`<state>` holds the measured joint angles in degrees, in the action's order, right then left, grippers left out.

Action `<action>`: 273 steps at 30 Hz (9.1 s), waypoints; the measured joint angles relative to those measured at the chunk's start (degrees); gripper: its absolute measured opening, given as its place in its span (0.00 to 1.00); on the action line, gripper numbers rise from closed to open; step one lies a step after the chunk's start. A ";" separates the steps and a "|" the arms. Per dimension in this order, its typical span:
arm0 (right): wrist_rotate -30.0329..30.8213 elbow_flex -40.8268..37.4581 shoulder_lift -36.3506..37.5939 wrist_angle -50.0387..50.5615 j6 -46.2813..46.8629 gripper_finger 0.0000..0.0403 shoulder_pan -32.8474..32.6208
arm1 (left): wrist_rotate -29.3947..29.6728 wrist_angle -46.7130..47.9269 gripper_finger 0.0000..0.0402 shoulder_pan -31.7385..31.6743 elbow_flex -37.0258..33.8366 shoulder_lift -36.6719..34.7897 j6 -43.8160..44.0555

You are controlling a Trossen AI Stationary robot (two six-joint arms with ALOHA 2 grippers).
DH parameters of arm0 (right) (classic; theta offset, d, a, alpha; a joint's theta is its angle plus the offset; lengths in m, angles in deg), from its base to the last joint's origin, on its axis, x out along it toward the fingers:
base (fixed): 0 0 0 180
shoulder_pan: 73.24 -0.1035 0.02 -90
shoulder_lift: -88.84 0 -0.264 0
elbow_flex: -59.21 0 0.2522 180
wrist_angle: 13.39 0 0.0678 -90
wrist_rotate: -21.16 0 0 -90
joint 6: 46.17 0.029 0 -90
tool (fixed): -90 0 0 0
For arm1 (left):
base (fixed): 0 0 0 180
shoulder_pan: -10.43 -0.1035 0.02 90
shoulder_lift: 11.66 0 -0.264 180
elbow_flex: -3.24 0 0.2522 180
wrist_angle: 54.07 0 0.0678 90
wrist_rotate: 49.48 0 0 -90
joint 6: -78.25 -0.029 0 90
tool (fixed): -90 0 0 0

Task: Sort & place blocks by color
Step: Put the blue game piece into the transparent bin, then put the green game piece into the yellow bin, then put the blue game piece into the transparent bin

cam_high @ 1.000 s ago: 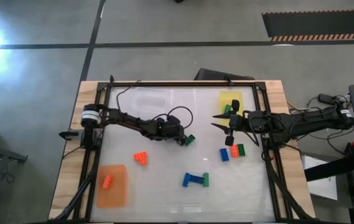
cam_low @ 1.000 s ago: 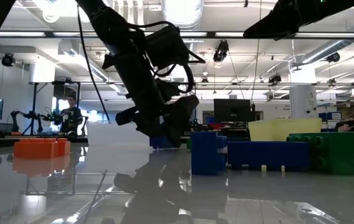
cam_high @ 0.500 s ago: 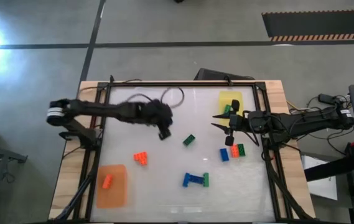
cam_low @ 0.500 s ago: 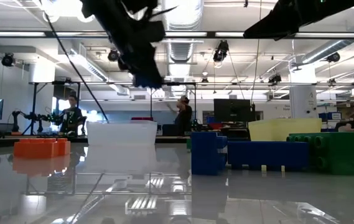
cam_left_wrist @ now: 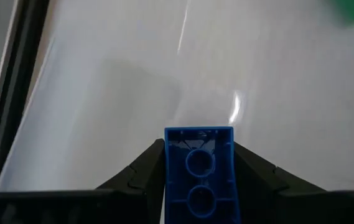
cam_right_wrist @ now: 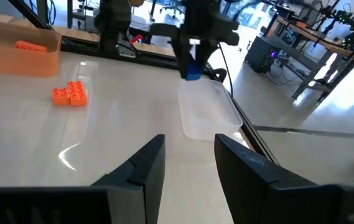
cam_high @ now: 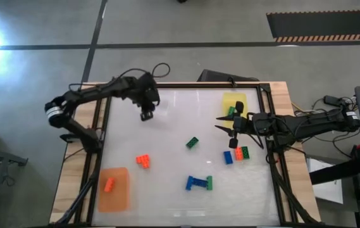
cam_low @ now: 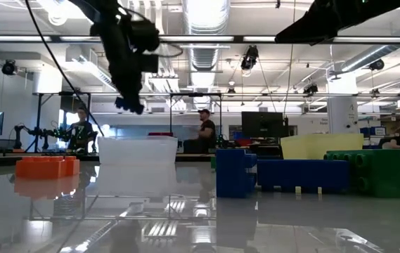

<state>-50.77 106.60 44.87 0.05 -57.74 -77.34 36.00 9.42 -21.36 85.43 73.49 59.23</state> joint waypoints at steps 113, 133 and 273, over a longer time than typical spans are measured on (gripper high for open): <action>-15.41 37.79 -53.30 28.94 -11.74 0.30 6.87 | 1.51 -75.86 0.48 27.04 -34.34 -26.94 23.16; -15.08 37.64 -52.46 30.49 -13.53 0.18 6.75 | 1.51 -75.87 0.48 27.04 -35.04 -26.92 23.16; -14.30 23.02 -28.82 32.38 50.57 0.56 7.24 | 1.79 -78.11 0.48 27.02 -36.10 -22.62 26.22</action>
<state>-65.07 129.62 16.05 32.44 -7.17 -70.10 37.80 -68.69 5.66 49.33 50.88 85.45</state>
